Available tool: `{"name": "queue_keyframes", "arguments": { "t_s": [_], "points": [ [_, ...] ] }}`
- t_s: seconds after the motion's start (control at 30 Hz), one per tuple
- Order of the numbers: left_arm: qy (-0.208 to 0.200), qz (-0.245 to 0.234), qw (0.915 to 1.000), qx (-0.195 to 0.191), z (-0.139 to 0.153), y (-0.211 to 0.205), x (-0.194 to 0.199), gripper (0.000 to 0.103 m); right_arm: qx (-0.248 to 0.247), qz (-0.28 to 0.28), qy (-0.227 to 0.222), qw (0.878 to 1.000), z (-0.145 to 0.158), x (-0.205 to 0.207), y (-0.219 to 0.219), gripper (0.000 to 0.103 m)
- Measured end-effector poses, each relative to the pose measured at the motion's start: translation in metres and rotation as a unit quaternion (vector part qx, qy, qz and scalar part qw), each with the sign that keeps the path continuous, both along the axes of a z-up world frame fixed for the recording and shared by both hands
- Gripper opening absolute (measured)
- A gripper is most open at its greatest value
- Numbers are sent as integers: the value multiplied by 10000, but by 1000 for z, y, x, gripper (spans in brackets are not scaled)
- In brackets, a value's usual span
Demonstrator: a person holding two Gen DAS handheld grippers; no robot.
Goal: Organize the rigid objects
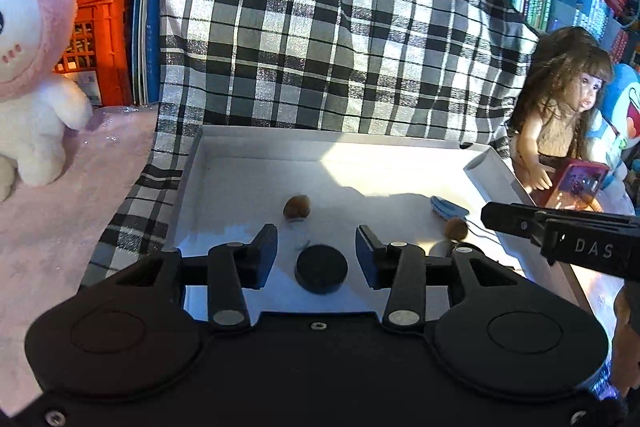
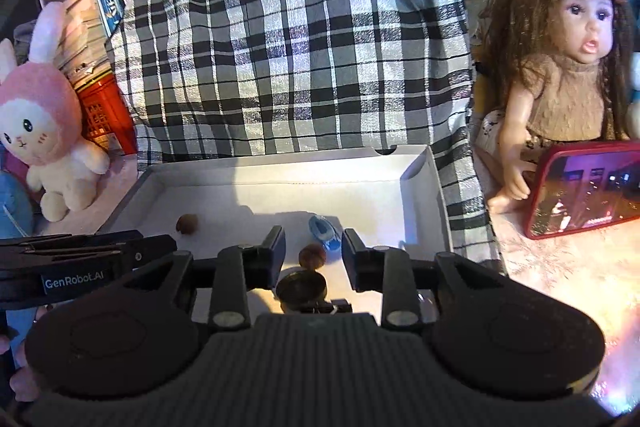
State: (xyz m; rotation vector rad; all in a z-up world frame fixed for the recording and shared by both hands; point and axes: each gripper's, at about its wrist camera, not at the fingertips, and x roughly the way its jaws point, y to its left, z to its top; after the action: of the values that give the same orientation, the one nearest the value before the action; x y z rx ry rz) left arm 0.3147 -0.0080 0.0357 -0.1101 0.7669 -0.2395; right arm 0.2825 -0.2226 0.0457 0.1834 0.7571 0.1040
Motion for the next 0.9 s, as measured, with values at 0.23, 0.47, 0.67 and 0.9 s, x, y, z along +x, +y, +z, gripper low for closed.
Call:
{"name": "queue_keyframes", "arguments": {
  "t_s": [0.23, 0.47, 0.67, 0.9],
  "points": [
    [-171, -151, 9997, 56, 12, 1, -30, 50, -119, 77, -206, 9997, 12, -29, -4, 57],
    [-237, -242, 9994, 67, 18, 2, -57, 53, -202, 148, -328, 9991, 19, -52, -3, 60],
    [-245, -287, 9992, 129, 17, 5, -75, 54, -259, 277, -378, 9986, 19, -70, 0, 62],
    [-233, -353, 9990, 156, 12, 10, -96, 54, -259, 269, -333, 9987, 17, -82, -3, 63]
  ]
}}
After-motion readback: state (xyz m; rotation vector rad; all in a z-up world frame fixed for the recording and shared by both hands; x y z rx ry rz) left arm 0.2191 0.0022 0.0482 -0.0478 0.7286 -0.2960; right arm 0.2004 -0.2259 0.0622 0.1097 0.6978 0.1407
